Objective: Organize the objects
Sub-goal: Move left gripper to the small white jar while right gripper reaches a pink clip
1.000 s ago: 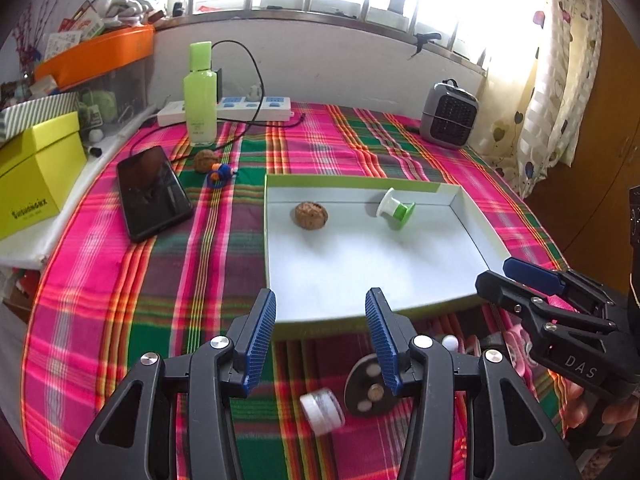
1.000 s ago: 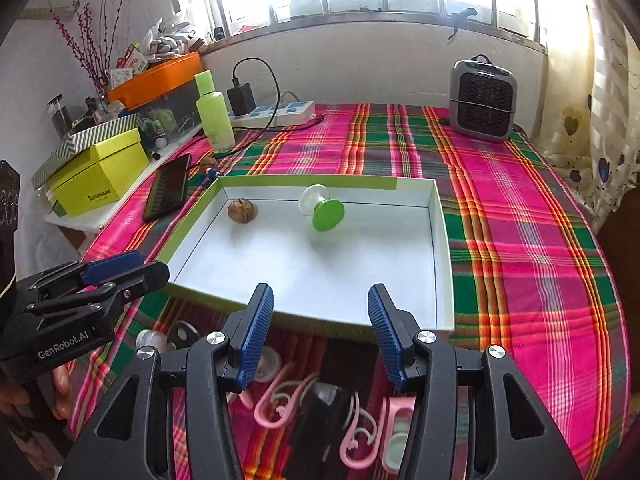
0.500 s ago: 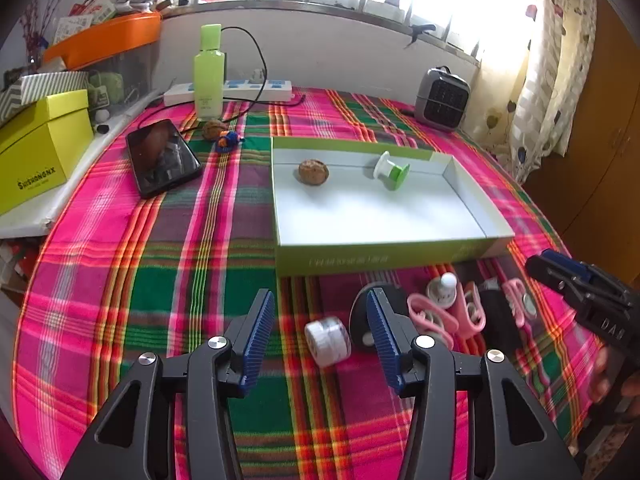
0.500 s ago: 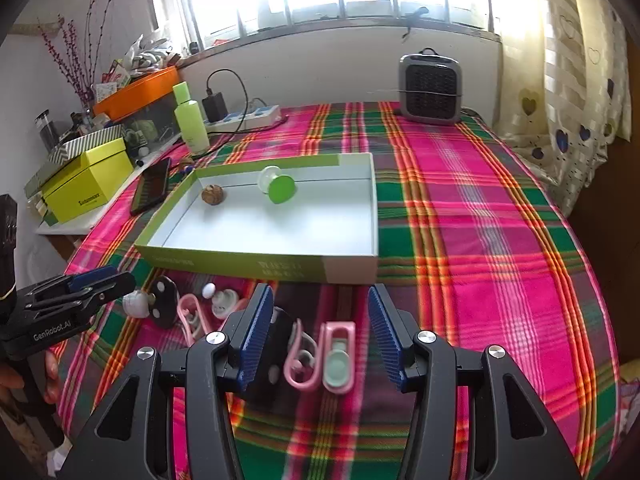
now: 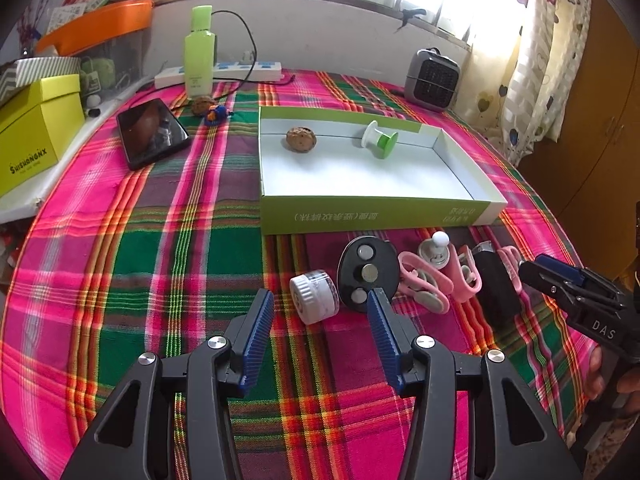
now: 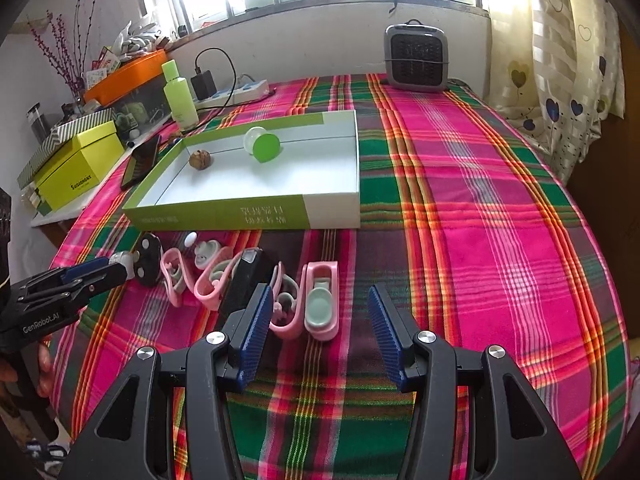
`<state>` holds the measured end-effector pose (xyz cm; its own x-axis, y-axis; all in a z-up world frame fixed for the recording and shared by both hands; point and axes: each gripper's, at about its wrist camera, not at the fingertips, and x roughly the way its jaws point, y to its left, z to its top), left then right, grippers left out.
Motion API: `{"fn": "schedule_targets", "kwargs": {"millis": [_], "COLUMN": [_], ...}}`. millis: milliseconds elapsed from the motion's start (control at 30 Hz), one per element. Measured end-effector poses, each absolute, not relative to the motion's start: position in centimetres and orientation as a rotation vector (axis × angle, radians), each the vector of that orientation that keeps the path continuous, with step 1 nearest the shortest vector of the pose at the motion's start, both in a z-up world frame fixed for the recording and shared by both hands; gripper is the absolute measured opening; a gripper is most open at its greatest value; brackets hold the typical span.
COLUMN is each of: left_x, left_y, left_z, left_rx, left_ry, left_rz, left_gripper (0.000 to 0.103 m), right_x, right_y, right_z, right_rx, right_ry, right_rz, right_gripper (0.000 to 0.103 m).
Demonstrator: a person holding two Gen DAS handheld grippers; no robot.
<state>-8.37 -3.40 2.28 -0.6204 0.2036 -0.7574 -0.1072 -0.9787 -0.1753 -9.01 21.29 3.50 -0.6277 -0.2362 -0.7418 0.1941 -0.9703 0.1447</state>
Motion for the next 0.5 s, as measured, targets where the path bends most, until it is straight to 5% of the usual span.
{"fn": "schedule_targets", "kwargs": {"millis": [500], "left_x": [-8.8], "left_y": [-3.8], "left_z": [1.3], "left_rx": [-1.317], "left_ry": [-0.204], "left_rz": [2.659], "left_gripper": [0.047], "right_x": [-9.1], "right_y": [22.6], "right_z": [2.9], "right_rx": [1.242], "right_ry": [-0.096], "right_rz": [-2.656], "right_gripper": [0.051]}}
